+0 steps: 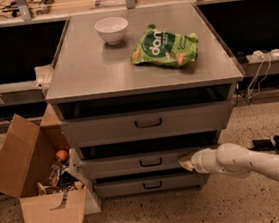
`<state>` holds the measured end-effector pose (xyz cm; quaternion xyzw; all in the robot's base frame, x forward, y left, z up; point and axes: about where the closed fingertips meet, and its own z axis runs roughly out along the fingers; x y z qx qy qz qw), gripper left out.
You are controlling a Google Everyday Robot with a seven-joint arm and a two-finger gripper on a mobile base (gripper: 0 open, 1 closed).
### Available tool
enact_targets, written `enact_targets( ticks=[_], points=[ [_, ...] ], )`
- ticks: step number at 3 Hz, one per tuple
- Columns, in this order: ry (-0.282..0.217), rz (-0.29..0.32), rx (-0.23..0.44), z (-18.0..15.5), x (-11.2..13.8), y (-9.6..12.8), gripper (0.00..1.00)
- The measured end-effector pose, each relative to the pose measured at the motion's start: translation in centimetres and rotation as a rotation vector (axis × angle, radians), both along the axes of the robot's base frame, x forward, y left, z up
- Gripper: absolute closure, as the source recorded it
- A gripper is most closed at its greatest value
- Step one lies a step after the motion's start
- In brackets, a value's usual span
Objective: Close middle drawer
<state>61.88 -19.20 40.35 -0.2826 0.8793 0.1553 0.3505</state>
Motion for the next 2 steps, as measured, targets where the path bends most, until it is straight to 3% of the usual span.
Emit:
enact_targets(
  ticks=[2],
  points=[
    [-0.025,0.002,0.016,0.84,-0.29,-0.24,1.0]
  ],
)
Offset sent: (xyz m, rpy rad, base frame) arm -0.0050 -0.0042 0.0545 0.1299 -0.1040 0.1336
